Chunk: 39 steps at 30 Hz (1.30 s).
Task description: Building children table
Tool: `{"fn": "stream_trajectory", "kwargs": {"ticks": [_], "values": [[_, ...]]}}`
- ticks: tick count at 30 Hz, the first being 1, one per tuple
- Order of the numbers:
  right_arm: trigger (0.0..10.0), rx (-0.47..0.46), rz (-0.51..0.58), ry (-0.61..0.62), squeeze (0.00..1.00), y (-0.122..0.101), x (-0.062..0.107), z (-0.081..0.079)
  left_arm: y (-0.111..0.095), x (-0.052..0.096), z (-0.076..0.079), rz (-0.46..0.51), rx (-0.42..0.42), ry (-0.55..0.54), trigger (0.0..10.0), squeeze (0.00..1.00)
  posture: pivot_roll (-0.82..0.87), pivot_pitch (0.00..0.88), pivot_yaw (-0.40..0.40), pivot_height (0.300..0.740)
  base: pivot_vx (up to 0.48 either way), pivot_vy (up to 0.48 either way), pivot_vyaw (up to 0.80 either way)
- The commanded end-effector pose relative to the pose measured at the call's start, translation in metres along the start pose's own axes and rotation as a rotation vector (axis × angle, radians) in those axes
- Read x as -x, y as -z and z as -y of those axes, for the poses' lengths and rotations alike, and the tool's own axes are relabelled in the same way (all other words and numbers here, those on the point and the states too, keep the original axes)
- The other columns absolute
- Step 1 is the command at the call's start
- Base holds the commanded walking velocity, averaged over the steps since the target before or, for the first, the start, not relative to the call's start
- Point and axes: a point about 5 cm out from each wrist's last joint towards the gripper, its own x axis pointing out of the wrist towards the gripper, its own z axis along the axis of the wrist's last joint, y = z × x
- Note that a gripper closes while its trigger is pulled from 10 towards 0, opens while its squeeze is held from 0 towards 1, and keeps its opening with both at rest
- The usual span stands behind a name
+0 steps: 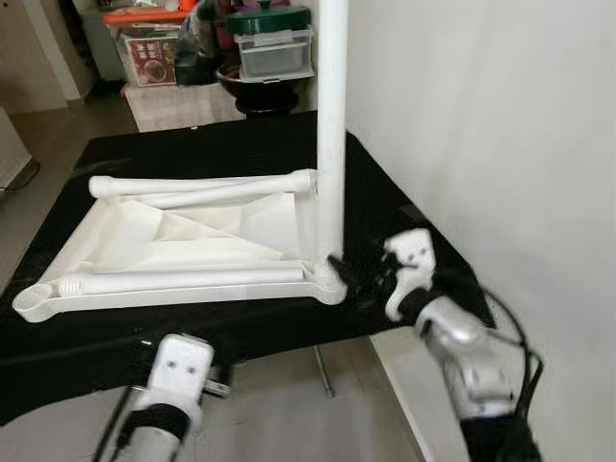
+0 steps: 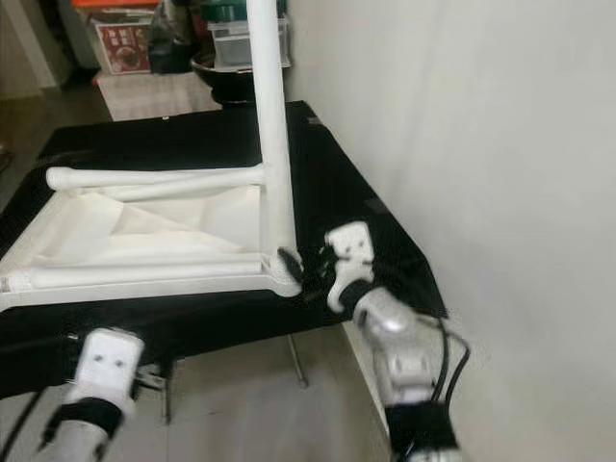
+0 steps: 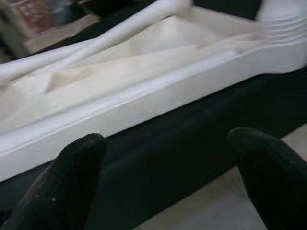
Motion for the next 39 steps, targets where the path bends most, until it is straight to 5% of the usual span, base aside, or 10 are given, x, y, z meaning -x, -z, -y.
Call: {"fn": "stream_trajectory", "kwargs": {"ticks": [1,4,10,21,22,24,25,34,37,39], "values": [[10.0,-0.02,-0.028,-0.036,0.0,0.007,-0.002,-0.001,-0.002,0.001,0.0,0.017,-0.006,0.028,10.0,0.0,0.08,0.046,0.015,0.74,0.0,0.0,0.0],[10.0,0.024,-0.024,-0.154,0.0,-0.009,-0.011,0.01,-0.009,0.007,0.009,0.052,0.015,0.128,10.0,0.0,0.1,0.078,0.003,0.74,0.0,0.0,0.0],[10.0,0.046,-0.01,-0.381,0.0,-0.028,-0.019,0.004,-0.017,0.016,0.014,0.093,0.066,0.185,10.0,0.0,0.1,0.118,-0.003,0.74,0.0,0.0,0.0],[10.0,0.052,0.003,-0.542,0.0,-0.045,-0.047,0.0,-0.028,0.028,0.017,0.13,0.088,0.23,10.0,0.0,0.13,0.177,-0.019,0.74,0.0,0.0,0.0],[3.4,0.047,0.003,-0.565,0.0,-0.046,-0.049,-0.002,-0.03,0.03,0.017,0.133,0.089,0.225,10.0,0.0,0.13,0.191,-0.024,0.74,0.0,0.0,0.0],[3.4,0.047,0.003,-0.565,0.0,-0.046,-0.049,-0.002,-0.03,0.03,0.017,0.133,0.089,0.225,10.0,0.0,0.13,0.191,-0.024,0.74,0.0,0.0,0.0],[0.0,0.039,-0.002,-0.589,0.0,-0.047,-0.051,-0.002,-0.031,0.033,0.017,0.136,0.092,0.219,10.0,0.0,0.14,0.199,-0.027,0.74,0.0,0.0,0.0],[0.0,0.015,-0.039,-0.662,0.0,-0.05,-0.053,0.006,-0.037,0.041,0.018,0.141,0.103,0.201,10.0,0.0,0.13,0.227,-0.036,0.74,0.0,0.0,0.0],[0.0,0.014,-0.058,-0.616,0.0,-0.05,-0.053,0.011,-0.037,0.041,0.017,0.14,0.108,0.199,10.0,0.0,0.13,0.228,-0.036,0.74,0.0,0.0,0.0],[0.0,0.042,-0.127,-0.394,0.0,-0.04,-0.053,0.019,-0.039,0.042,0.017,0.141,0.109,0.197,10.0,0.0,0.12,0.243,-0.061,0.74,0.0,0.0,0.0]]}}
